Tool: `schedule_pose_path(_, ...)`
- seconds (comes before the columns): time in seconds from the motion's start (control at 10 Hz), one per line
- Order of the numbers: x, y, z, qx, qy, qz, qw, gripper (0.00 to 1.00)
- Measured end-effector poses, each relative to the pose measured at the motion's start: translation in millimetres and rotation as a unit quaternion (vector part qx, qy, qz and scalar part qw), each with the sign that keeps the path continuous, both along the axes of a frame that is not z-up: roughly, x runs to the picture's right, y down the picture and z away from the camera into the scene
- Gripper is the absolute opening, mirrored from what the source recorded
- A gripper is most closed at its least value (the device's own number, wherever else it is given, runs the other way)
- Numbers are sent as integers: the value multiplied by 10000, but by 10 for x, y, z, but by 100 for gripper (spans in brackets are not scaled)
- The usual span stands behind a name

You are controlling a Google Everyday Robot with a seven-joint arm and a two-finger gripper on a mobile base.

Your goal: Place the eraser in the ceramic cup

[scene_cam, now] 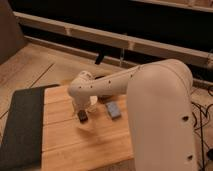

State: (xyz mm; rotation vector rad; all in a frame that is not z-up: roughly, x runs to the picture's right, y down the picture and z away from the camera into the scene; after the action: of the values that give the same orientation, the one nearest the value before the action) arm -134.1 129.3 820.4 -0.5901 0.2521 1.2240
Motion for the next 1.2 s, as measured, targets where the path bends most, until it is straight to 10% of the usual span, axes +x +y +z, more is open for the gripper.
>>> schedule_pose_path(1.2,-233,353,388,-445,-45,-47,9990,65)
